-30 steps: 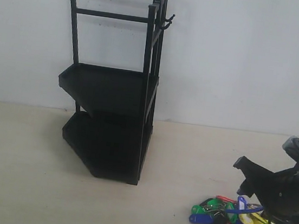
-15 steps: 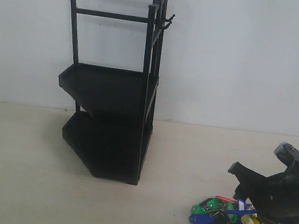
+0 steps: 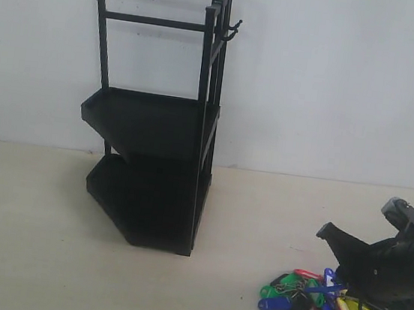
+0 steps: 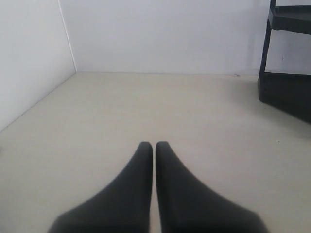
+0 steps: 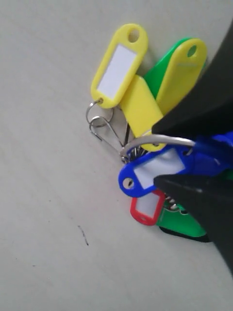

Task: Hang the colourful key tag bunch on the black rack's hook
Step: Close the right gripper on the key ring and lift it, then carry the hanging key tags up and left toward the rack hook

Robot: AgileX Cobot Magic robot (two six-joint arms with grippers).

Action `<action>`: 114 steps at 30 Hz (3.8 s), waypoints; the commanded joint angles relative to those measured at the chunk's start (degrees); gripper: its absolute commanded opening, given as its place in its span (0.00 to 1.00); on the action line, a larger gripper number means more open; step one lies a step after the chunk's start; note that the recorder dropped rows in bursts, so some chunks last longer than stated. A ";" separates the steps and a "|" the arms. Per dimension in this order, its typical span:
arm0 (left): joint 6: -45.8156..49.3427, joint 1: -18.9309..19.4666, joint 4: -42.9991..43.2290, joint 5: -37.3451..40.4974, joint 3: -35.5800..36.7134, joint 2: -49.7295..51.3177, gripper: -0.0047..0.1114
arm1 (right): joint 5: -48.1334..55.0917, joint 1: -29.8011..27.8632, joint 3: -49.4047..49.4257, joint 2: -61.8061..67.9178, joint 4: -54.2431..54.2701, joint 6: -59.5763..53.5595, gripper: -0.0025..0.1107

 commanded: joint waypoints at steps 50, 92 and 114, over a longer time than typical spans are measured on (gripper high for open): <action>-0.32 -0.07 0.01 -0.15 -0.14 0.20 0.08 | 28.29 1.49 -10.16 -30.03 -19.85 -19.85 0.02; -0.32 -0.07 0.01 -0.15 -0.14 0.20 0.08 | 17.61 6.94 -11.13 -30.03 -24.26 -17.11 0.02; -0.32 -0.07 0.01 -0.15 -0.14 0.20 0.08 | 1.68 9.16 -28.30 -13.49 -25.12 -25.62 0.02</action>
